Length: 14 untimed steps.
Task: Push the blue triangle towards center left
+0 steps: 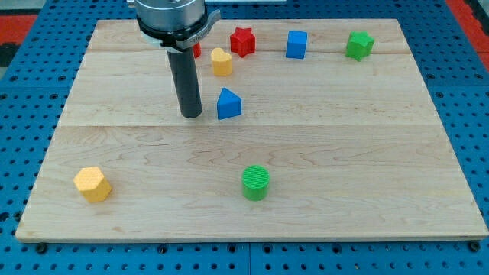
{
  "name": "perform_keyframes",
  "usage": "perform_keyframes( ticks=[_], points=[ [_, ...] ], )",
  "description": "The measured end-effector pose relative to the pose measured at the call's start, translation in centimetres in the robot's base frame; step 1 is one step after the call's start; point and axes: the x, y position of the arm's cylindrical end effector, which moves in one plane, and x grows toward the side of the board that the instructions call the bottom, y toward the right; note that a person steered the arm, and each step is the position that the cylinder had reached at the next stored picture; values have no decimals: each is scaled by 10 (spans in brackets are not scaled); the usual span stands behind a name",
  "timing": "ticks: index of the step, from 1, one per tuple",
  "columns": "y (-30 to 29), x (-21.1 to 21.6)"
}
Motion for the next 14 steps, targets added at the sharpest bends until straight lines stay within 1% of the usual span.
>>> perform_keyframes(
  ticks=[1,2,3,5,6,7,8,10,12,13,14],
  points=[
    [-6,6],
    [-14,42],
    [-14,43],
    [71,43],
    [71,32],
    [71,3],
    [71,3],
    [102,2],
    [102,-20],
    [102,-20],
    [74,-20]
  ],
)
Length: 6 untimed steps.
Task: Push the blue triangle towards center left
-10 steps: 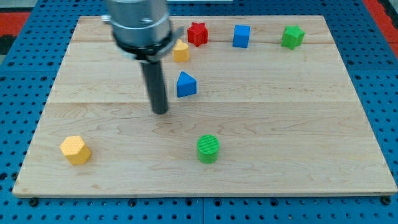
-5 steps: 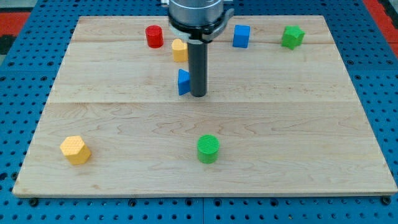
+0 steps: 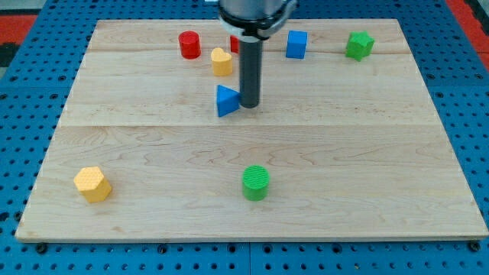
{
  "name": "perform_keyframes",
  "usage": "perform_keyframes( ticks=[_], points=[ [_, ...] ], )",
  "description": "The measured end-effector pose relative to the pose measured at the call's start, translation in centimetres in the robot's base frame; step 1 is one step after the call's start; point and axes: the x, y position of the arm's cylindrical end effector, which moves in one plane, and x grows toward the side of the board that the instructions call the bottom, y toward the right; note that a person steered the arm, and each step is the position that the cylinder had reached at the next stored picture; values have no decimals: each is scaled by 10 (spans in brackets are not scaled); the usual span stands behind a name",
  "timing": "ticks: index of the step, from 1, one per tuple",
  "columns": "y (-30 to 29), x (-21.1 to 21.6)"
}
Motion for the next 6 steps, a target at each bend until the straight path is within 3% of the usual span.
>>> perform_keyframes(
  ticks=[6],
  points=[
    [-118,0]
  ],
)
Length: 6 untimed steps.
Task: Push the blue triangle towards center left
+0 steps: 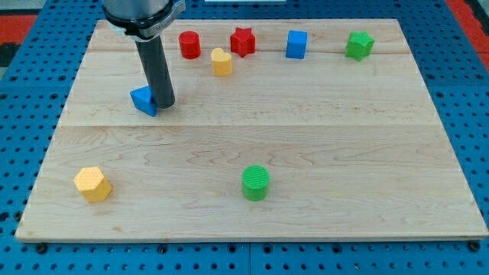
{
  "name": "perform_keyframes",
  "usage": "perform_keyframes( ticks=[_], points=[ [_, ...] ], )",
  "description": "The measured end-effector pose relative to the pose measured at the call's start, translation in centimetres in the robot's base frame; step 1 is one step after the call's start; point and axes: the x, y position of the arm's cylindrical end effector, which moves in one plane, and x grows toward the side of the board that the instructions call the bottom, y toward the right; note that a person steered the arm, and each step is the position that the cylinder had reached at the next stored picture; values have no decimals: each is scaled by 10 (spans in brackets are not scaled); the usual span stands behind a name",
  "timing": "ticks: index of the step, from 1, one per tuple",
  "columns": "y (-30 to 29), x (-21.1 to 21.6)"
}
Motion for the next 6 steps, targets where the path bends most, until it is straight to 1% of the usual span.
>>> perform_keyframes(
  ticks=[1,4,6],
  points=[
    [0,0],
    [-44,-8],
    [-47,-8]
  ],
)
